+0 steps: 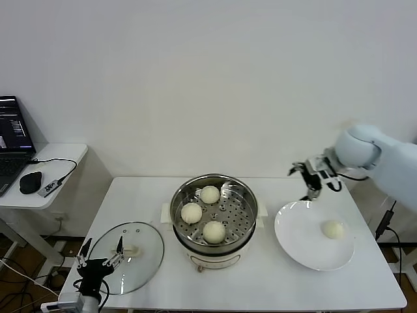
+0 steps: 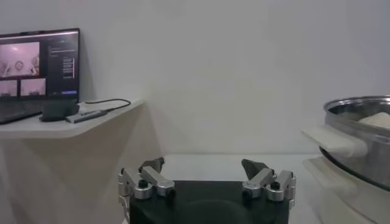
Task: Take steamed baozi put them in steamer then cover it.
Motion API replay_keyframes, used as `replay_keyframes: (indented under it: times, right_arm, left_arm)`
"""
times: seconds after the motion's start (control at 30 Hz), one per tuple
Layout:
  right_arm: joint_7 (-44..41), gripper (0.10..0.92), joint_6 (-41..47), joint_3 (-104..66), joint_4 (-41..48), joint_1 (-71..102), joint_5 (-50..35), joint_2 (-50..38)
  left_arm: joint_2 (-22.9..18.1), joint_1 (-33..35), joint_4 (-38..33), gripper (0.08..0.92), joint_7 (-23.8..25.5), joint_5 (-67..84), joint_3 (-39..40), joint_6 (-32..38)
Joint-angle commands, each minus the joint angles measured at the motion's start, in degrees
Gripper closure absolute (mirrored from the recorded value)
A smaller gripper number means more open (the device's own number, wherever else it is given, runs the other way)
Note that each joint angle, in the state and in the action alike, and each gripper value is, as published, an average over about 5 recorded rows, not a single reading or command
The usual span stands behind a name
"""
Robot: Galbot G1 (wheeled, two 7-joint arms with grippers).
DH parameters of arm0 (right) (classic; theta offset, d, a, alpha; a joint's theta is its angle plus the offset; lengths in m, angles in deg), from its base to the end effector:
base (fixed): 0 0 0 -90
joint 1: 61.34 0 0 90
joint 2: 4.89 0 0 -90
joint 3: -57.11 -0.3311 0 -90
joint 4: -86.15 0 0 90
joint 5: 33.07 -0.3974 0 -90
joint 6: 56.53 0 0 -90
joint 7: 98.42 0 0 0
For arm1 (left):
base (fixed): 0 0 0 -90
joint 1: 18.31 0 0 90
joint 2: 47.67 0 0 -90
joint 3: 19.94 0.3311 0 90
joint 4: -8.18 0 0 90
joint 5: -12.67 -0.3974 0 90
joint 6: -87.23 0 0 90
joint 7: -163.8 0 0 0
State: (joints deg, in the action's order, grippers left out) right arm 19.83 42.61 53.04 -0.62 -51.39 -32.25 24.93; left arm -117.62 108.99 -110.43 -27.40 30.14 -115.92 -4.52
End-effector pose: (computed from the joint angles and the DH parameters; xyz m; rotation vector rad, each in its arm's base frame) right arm 0.5162 -0.1099 -0.0620 1.2986 -1.4344 1.6634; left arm 0.2034 0.0824 -0.3056 0.1691 -2.9650 -0.0950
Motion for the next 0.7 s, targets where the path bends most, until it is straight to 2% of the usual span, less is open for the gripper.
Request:
replay_keyframes:
  times: [0.03,0.27,0.7]
  right_arm:
    - [-0.2,0.203,0.46,-9.65,6.71,17.01,8.6,-6.32]
    - [0.62,0.203,-1.07,-16.67,12.97,26.04,13.05,-3.33]
    - [1.42,0.203,-2.86,-23.02,18.47,32.22,17.25,-0.15]
  left_arm:
    - [0.28,0.2,0.0,0.177,0.02,0.1,0.36,-0.1]
    - [0.15,1.13,-0.18,0.177,0.05,-0.16,0.18,-0.13]
    - [-0.11,1.52,-0.28,0.177,0.08,-0.31,-0.08,-0.15]
